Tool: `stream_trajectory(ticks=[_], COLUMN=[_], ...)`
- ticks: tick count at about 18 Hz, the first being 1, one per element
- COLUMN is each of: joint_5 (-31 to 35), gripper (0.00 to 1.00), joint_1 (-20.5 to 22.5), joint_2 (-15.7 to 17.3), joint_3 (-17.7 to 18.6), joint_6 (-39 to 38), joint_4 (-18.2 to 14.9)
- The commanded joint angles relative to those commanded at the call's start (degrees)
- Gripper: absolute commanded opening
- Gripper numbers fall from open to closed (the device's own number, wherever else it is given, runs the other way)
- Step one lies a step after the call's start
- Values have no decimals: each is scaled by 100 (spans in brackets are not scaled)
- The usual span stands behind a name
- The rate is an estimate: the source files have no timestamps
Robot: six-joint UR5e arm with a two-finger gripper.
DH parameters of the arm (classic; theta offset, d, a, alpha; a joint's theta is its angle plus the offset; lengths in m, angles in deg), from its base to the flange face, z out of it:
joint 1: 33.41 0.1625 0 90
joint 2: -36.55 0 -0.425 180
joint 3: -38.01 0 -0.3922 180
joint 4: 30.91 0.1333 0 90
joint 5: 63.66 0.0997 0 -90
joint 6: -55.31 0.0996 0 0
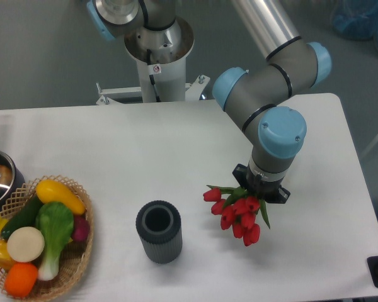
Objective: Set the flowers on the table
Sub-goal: 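Lower the tulips onto the table and open the gripper to release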
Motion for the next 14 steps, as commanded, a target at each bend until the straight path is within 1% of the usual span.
stream_trajectory(ticks=[1,4,8,11,14], joint_5=[52,62,62,62,70], gripper=[100,100,100,100,100], joint_1=[-9,-9,9,44,175], joint_2=[9,61,88,149,219], joint_3=[61,220,220,212,194], joint_6=[0,0,0,17,26], joint_4=[123,404,484,677,669])
